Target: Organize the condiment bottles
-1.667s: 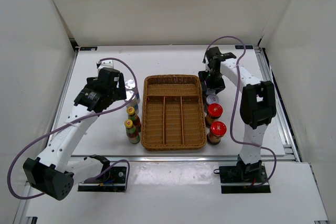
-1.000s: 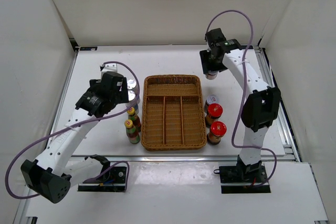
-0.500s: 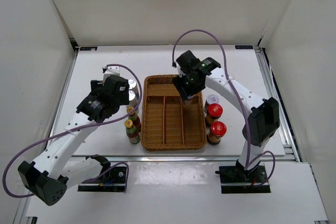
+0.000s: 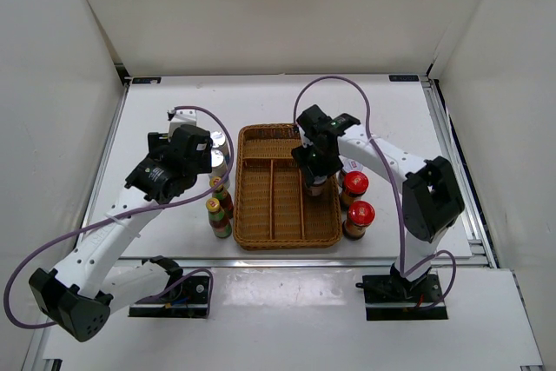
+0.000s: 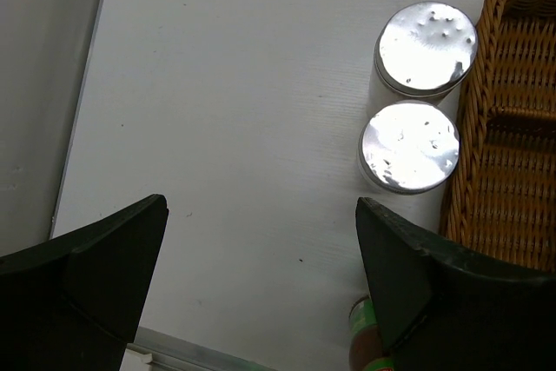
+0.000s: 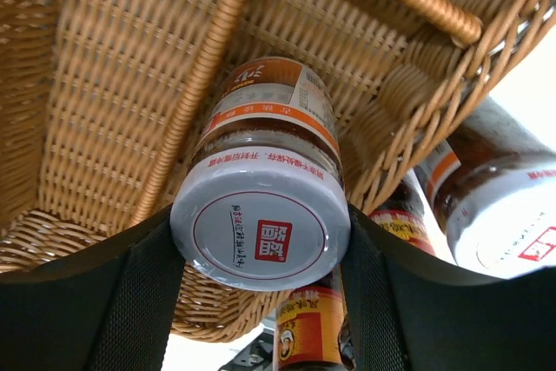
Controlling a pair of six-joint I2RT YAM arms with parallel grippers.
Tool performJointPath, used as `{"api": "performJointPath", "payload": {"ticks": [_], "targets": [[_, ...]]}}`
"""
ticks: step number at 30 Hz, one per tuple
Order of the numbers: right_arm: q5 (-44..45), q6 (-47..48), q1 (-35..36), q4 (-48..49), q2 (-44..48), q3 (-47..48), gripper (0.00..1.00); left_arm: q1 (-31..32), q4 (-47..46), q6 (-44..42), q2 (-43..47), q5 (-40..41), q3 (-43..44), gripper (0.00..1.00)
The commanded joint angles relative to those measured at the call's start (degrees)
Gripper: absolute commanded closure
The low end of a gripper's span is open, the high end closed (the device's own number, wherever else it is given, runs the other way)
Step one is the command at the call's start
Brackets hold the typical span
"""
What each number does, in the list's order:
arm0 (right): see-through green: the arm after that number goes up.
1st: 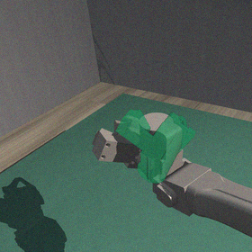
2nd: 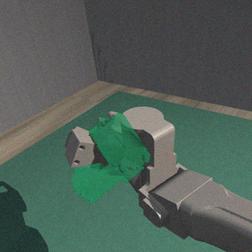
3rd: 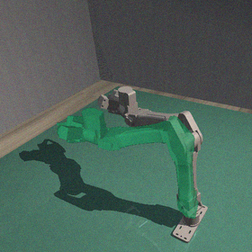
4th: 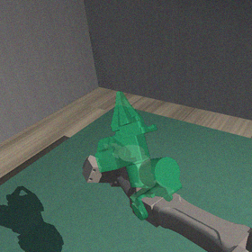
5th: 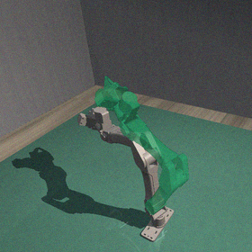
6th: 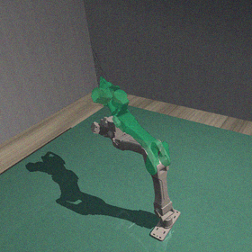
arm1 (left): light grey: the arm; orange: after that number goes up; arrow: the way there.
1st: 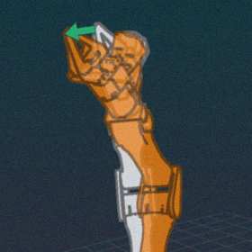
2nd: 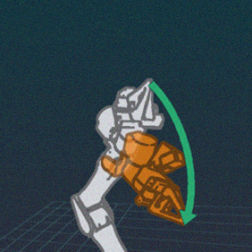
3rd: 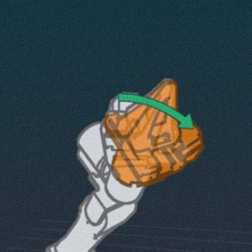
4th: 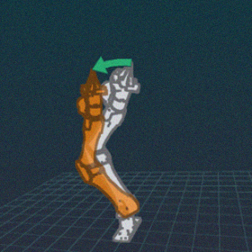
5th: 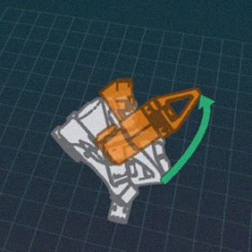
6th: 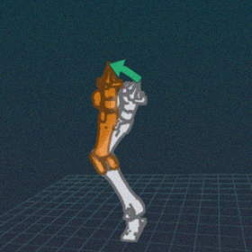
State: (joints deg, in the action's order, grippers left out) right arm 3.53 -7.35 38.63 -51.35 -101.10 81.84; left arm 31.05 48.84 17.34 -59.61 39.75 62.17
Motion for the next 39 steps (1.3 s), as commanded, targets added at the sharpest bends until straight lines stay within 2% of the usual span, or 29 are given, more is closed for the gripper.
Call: {"api": "performJointPath", "payload": {"ticks": [1, 2, 3, 5, 7, 8, 10, 12, 15, 17, 19, 25, 31, 39], "targets": [[-2.21, -0.2, -0.22, 2.32, 0.64, 4.02, 0.54, 0.24, -0.68, -0.73, 1.34, 1.56, -0.38, 0.0], [-2.21, -0.2, -0.22, 1.61, 0.12, 4.03, 0.48, 0.24, -0.68, -0.73, 1.34, 1.56, -0.38, 0.0], [-0.47, -0.2, -0.22, 1.61, 0.11, 4.55, 0.27, 0.24, -0.68, -0.73, 1.34, 1.56, -0.38, 0.0], [0.68, -0.2, -0.75, 1.08, 0.11, 4.55, 0.21, 0.24, -0.68, -0.73, 1.34, 1.56, -0.91, 0.0], [1.91, -0.2, -0.75, 1.08, 0.72, 5.69, 0.04, 0.24, -0.68, -0.73, 1.34, 1.56, -0.91, 0.0], [3.57, -0.2, -0.75, 0.38, 0.73, 6.3, 0.0, 0.24, -0.68, -0.73, 1.34, 1.56, -0.91, 0.0], [6.12, -0.2, -0.75, -1.11, 1.26, 9.36, 0.0, 0.24, -0.68, -0.73, 1.34, 1.56, -0.91, 0.0], [13.64, -1.69, -0.75, -4.0, 1.26, 12.71, 0.0, 0.24, -0.68, -0.73, 1.34, 0.95, -0.91, 0.0], [18.7, -1.7, -2.59, -5.6, 1.87, 16.76, 0.0, 0.24, -0.68, -0.2, 1.34, 0.42, -0.91, 0.0], [18.18, -1.7, -5.74, -7.44, 1.87, 18.43, 0.0, 0.24, -0.68, -0.2, 1.34, 0.42, -0.91, 0.0], [16.26, -1.7, -8.03, -9.81, 0.3, 19.75, 0.06, 0.24, -0.68, -0.2, 1.34, 0.42, -1.44, 0.0], [10.45, -4.95, -14.9, -15.09, -3.05, 19.42, 0.07, 0.24, -0.68, -0.2, 1.34, 0.42, -1.44, 0.0], [5.7, -4.33, -14.9, -13.78, -4.72, 14.06, 0.06, 0.24, -0.68, -0.2, 1.34, 0.42, -1.97, 0.0], [6.23, -7.93, -14.9, -10.08, -4.72, 3.94, 0.08, 0.24, -0.68, -0.2, 1.34, -0.11, -1.97, 0.0]]}}
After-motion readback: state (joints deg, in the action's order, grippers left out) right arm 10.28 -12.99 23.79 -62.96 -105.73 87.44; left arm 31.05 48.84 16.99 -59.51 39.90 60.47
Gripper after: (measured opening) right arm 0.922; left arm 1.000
